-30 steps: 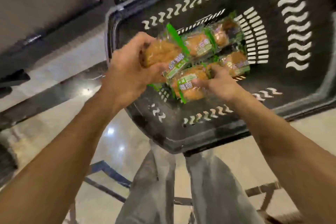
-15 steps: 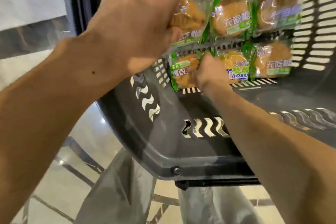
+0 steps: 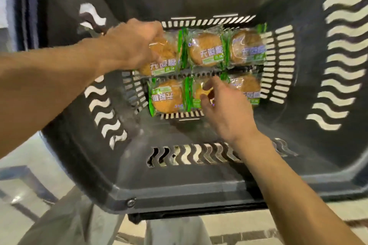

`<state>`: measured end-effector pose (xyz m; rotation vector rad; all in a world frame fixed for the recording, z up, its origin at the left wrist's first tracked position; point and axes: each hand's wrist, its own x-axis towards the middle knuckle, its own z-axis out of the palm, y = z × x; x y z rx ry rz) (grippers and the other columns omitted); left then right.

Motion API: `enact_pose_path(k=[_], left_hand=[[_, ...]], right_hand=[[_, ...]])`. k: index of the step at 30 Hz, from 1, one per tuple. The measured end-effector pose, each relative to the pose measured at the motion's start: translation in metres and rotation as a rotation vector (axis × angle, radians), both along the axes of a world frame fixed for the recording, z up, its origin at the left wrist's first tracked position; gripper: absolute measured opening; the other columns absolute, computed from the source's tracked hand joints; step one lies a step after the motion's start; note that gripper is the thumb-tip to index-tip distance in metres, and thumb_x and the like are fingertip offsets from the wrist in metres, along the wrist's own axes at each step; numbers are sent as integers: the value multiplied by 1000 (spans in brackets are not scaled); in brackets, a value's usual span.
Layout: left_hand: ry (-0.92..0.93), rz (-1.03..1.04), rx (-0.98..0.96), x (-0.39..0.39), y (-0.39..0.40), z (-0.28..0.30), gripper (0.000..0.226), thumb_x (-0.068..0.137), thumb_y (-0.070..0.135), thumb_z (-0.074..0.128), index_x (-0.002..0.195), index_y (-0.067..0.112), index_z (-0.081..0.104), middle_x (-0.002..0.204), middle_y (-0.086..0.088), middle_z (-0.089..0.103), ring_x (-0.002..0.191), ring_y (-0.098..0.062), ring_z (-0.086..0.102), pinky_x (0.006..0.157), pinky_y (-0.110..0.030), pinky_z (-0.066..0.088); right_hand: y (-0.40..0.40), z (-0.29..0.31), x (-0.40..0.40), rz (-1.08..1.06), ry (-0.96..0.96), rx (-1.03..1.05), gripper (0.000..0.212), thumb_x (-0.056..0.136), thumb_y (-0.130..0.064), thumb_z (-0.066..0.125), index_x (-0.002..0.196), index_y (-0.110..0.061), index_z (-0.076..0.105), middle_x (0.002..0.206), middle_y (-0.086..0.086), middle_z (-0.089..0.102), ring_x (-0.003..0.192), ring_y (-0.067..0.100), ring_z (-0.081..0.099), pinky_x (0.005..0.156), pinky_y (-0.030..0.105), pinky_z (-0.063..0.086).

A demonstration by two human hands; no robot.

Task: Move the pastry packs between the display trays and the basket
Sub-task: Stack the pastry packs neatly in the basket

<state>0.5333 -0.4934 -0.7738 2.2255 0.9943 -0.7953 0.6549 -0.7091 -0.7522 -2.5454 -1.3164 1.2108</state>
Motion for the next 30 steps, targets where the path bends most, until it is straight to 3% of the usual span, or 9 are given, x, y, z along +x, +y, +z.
enact_pose_path(k=[6,9,12,15,17,19,25,30], left_hand=[[83,-112,-26,16,1,-47,50,87,45,74,127,26,53,126,-16,60,114,-40,57,96,-48,49],[108,-153,123,13,-10,-65,52,92,43,68,135,19,49,132,-18,55,121,-42,54,94,-51,46],[10,-234,337,4,-29,-73,51,96,35,61,134,5,45,131,-23,51,119,-43,49,92,-52,43],[-88,-313,362,-9,-45,-76,77,92,46,63,148,5,31,143,-23,41,129,-41,41,105,-53,35],[-58,-366,285,-11,-52,-84,99,89,55,64,158,9,10,158,-21,25,147,-40,24,120,-52,23],[-22,-318,246,-9,-54,-91,108,89,50,68,160,11,-3,164,-18,14,153,-38,10,125,-50,13],[-82,-174,306,-1,-50,-95,103,87,42,74,158,7,8,157,-18,27,147,-36,24,124,-48,20],[-91,-271,276,-4,-45,-86,113,79,40,83,159,8,9,158,-18,26,149,-38,21,124,-50,21]], right_hand=[[-44,30,17,65,-60,162,24,97,-36,55,117,-22,59,104,3,61,96,30,58,69,40,49],[-34,30,11,27,-95,254,23,100,-36,54,116,-20,62,104,4,63,95,28,59,71,37,46],[-23,24,7,42,-95,257,26,101,-38,53,117,-19,61,108,6,61,99,29,57,75,39,46],[-22,21,6,33,-84,245,26,101,-38,54,118,-20,61,111,7,60,104,31,55,77,40,45],[-23,21,7,13,-77,236,25,100,-37,54,117,-20,61,111,7,60,102,31,54,77,39,44],[-22,21,7,16,-74,219,25,100,-36,55,116,-19,62,110,8,59,101,31,54,78,40,44],[-24,19,6,191,-105,166,28,99,-38,53,116,-17,62,110,11,60,98,33,53,84,44,45],[-21,31,4,205,-222,193,34,95,-39,53,119,-18,63,117,10,61,106,35,52,89,48,44]])
